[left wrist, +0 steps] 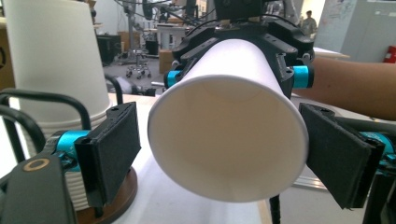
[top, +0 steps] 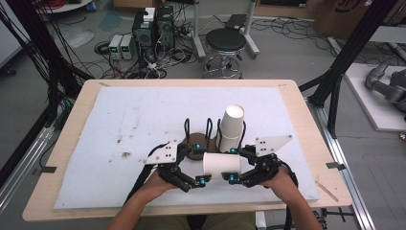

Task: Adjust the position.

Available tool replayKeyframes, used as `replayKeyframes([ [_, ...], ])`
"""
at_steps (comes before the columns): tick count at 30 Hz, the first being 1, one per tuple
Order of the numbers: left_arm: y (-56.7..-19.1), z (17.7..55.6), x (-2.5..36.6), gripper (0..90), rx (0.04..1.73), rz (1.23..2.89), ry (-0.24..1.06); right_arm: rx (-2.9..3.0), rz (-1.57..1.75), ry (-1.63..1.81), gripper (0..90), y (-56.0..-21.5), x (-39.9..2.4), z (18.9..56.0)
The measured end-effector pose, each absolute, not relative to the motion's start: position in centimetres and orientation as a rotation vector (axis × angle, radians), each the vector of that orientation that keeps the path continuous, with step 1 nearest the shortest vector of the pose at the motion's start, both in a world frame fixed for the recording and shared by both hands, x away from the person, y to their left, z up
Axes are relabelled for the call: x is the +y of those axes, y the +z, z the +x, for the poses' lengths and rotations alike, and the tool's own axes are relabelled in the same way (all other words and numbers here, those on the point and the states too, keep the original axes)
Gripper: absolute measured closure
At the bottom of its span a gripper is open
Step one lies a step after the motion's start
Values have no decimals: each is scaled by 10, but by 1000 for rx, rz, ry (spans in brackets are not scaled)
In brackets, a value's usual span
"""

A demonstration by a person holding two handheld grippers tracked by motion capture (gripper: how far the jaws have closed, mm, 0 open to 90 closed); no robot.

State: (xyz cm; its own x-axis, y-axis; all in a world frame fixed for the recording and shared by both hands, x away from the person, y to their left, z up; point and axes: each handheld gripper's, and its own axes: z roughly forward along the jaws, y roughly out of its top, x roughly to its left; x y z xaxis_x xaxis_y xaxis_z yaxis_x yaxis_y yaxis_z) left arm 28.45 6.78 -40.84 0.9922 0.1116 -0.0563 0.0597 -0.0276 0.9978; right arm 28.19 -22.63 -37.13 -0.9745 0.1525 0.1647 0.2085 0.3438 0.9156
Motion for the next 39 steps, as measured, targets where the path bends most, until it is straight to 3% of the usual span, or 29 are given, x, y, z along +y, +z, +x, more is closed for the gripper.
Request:
replayKeyframes([
  [8,-407,283,63,154,115,1600,15,-2479,-332,-1752,323,-374,-226,283],
  [23,-404,282,62,240,74,1634,45,-2471,-331,-1716,328,-379,-228,284],
  [25,-402,281,62,241,74,1642,49,-2479,-330,-1719,319,-378,-227,284],
  [28,-399,281,62,244,74,1667,61,-2496,-364,-1736,209,-375,-228,282],
  [39,-376,284,64,254,57,1827,114,-2656,-381,-1711,209,-362,-234,275],
])
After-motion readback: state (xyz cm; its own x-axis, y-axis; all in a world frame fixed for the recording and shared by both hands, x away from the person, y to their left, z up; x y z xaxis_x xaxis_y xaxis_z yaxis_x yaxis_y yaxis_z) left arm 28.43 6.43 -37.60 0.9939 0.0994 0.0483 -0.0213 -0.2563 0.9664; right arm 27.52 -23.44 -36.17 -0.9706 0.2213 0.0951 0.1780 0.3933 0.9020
